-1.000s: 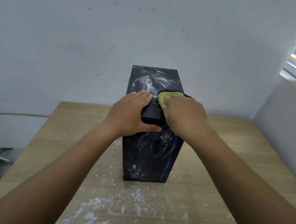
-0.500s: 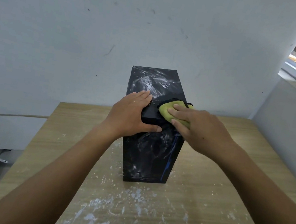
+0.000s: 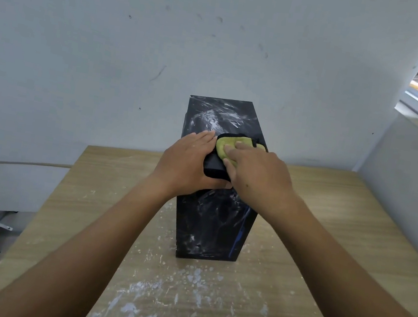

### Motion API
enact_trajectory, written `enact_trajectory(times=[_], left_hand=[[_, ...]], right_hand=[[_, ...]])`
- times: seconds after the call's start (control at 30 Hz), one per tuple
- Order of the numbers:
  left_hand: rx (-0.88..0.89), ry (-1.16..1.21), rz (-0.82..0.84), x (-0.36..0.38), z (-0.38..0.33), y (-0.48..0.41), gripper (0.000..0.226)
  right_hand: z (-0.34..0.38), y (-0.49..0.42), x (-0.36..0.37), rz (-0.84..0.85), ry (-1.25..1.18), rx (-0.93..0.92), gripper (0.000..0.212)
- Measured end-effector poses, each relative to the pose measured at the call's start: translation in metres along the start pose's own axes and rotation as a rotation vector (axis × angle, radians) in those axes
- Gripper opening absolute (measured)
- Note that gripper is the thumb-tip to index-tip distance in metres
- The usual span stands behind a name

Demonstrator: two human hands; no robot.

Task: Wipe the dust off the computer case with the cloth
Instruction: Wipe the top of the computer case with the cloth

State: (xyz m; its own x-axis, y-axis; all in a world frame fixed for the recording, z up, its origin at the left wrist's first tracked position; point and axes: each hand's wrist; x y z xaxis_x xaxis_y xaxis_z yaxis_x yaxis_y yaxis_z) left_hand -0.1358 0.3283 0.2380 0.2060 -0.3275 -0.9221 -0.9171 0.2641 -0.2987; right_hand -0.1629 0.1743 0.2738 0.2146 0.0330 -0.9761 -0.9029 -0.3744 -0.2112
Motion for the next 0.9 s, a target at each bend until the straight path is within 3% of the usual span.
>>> enact_trajectory(times=[0.27,0.6,0.73,0.9], left_hand=[[0.018,-0.046,0.012,0.001,0.003,-0.003,0.111],[0.009,-0.050,0.010,0.001,0.001,-0.002,0.111],[0.007,-0.026,-0.009,0.001,0.000,-0.001,0.110],[0.014,-0.007,-0.007,0.001,0.001,-0.002,0.110]], right_hand=[[-0.023,0.042,-0.007,0.025,-0.168,-0.005,0.041],[-0.046,-0.010,-0.007,0.120,-0.032,0.141,0.036],[-0.020,-0.017,-0.003,0.067,0.049,0.048,0.033],[-0.010,0.009,-0.006,0.071,-0.062,-0.055,0.039]])
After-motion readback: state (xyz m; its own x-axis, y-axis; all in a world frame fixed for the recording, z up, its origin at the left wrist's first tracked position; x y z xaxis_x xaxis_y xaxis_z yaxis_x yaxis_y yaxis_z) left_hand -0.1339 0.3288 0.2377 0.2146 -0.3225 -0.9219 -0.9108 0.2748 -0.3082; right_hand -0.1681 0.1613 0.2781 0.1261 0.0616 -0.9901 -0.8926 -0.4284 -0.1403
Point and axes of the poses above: each hand's wrist, its own y-axis away from the middle knuckle, its own x-axis out of the palm, z = x × y, and after that the axes turned 4 degrees about -x, right-handed
